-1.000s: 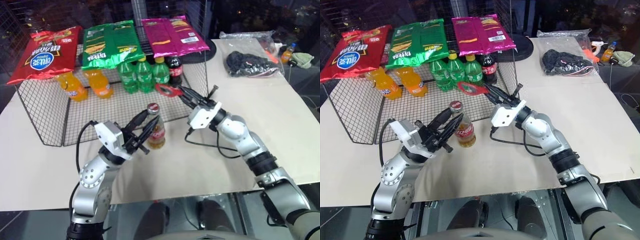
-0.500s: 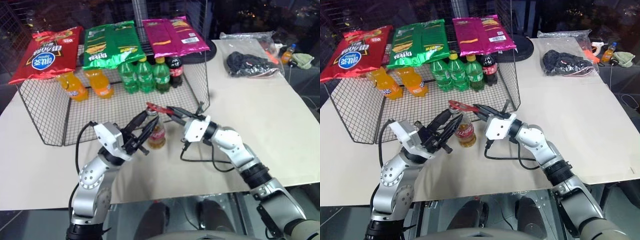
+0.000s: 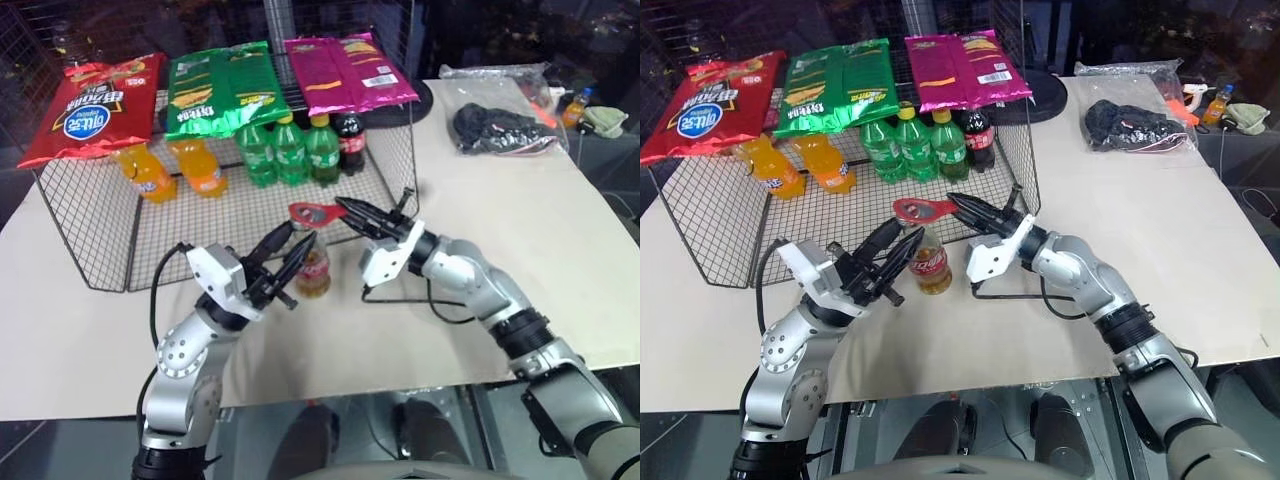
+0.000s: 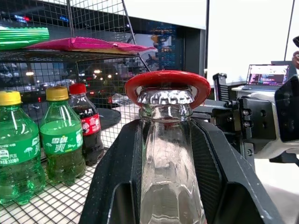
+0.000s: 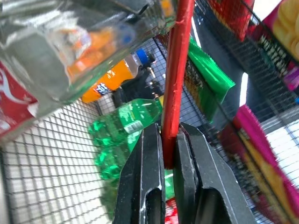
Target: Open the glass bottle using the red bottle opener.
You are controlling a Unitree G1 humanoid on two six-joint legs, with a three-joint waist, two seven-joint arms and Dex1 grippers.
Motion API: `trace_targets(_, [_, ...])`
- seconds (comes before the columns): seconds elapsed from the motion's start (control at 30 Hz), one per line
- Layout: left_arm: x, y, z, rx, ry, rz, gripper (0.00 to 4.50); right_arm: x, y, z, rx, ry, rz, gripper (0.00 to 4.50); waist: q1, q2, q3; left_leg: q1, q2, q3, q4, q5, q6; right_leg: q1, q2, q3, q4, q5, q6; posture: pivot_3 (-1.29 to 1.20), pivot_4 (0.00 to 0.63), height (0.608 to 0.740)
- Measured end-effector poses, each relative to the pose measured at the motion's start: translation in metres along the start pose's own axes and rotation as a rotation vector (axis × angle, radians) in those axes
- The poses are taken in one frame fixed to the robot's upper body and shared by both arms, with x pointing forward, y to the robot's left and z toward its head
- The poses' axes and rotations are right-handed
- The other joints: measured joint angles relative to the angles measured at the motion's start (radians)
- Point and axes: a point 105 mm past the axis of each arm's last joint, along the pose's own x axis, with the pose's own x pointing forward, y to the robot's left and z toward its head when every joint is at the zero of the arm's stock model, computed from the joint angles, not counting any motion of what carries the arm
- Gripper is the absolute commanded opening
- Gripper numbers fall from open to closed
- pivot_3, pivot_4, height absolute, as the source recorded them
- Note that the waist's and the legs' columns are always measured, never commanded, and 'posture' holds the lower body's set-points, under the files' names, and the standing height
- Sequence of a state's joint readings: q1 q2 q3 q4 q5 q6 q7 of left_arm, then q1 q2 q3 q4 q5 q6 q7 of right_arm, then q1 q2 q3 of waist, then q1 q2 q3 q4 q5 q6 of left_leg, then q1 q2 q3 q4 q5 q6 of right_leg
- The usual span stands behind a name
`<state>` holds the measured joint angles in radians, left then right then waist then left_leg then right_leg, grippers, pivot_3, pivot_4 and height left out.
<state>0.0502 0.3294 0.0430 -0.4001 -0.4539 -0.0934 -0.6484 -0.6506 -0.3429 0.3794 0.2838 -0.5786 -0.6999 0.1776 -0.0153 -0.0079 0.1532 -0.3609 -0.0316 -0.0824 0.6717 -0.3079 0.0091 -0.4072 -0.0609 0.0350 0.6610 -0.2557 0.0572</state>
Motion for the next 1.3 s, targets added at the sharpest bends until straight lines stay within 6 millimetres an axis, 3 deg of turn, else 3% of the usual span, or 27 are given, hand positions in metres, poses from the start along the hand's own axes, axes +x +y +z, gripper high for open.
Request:
trace_targets(0.27, [0.001, -0.001, 0.0, 0.0, -0.002, -0.007, 1.12, 0.004, -0.038, -0.006, -0.148, -0.003, -0.071, 0.0, -0.001, 0.0, 0.0, -0.001, 0.0, 0.0, -0.001, 0.0, 0.0, 0.0, 0.0, 0.0, -0.001, 0.0, 0.0, 0.0, 0.15, 0.74])
trace_targets(0.73, [0.003, 0.0, -0.002, -0.002, -0.002, -0.011, 1.12, 0.004, -0.045, -0.014, -0.095, 0.054, -0.145, 0.0, 0.0, 0.0, 0.0, -0.001, 0.0, 0.0, -0.001, 0.0, 0.0, 0.0, 0.0, 0.0, -0.001, 0.0, 0.0, 0.0, 0.15, 0.74])
trace_targets(0.93, [0.003, 0.0, -0.002, -0.001, -0.004, -0.012, 1.12, -0.01, -0.033, -0.031, -0.076, 0.13, -0.102, 0.0, -0.001, 0.0, 0.0, -0.001, 0.0, 0.0, -0.001, 0.0, 0.0, 0.0, 0.0, 0.0, -0.001, 0.0, 0.0, 0.0, 0.15, 0.74])
trace_targets(1.07, [0.003, -0.001, -0.002, -0.001, -0.005, -0.012, 1.12, -0.015, -0.016, -0.031, -0.058, 0.135, -0.058, 0.0, -0.002, 0.0, 0.0, -0.001, 0.0, 0.001, -0.001, 0.0, 0.0, -0.001, 0.0, 0.001, -0.001, 0.0, 0.0, 0.0, 0.15, 0.74])
trace_targets(1.3, [0.002, -0.001, -0.002, -0.001, -0.005, -0.012, 1.12, -0.018, -0.006, -0.03, -0.039, 0.133, -0.031, 0.0, -0.001, 0.0, 0.0, -0.001, 0.0, 0.001, -0.001, 0.0, 0.0, -0.001, 0.0, 0.001, -0.001, 0.0, 0.0, 0.0, 0.15, 0.74])
